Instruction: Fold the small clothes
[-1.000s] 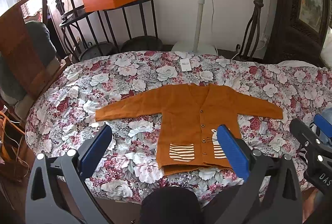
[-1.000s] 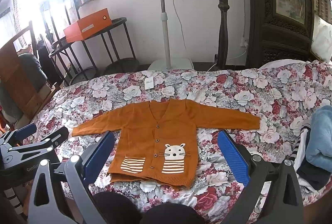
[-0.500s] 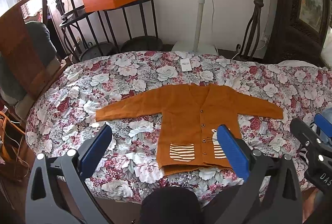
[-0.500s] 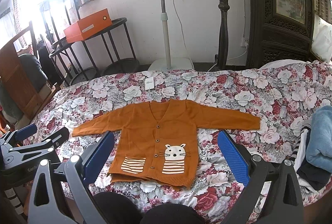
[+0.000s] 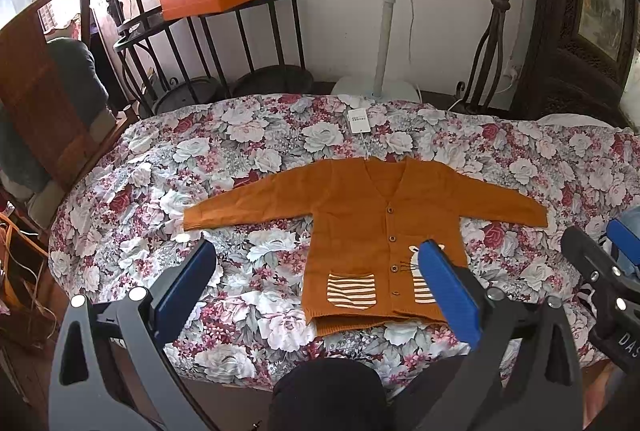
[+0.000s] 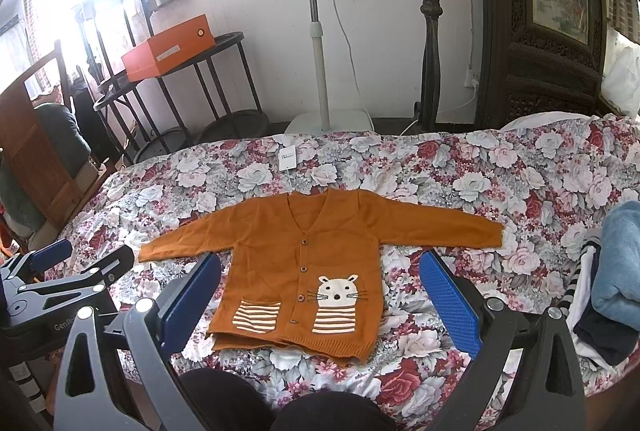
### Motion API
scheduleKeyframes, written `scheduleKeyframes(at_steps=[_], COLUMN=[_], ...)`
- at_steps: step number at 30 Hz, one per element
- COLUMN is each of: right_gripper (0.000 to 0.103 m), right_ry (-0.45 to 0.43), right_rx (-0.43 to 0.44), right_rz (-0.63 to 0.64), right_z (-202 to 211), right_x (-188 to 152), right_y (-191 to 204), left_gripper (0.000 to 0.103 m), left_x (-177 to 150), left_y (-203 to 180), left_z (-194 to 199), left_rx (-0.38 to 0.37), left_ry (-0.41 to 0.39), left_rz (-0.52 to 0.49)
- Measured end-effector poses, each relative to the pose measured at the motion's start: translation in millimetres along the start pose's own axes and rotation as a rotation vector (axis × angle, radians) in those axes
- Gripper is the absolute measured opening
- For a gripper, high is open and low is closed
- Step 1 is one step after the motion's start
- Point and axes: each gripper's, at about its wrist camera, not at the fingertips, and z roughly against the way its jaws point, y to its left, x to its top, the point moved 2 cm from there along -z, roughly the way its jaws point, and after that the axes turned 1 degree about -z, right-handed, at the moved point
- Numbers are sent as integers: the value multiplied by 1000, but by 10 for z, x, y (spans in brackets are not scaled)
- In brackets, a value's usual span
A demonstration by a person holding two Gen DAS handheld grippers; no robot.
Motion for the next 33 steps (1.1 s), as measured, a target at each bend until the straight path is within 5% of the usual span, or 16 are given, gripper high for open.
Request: scheduleKeyframes(at_steps=[12,20,26,33], right_gripper=[100,100,100,99], right_ry=[4,-87,-46,-124], right_rx=[10,-204,-16,71], right_rz=[-64,-99,-479,-882], right_z=[-159,-415,-968,-1578], right_x=[-59,-44,-30,-204], right_y=[-164,-635,-1533,-2406], left_gripper=[98,98,98,98], left_x=[-106,-30,122,219], left_y=[16,4,-40,-163], left_z=[-291,-887,-1530,-2164], left_rx=[12,-12,-20,15], left_ry=[58,88,184,265], left_rz=[2,35,94,85])
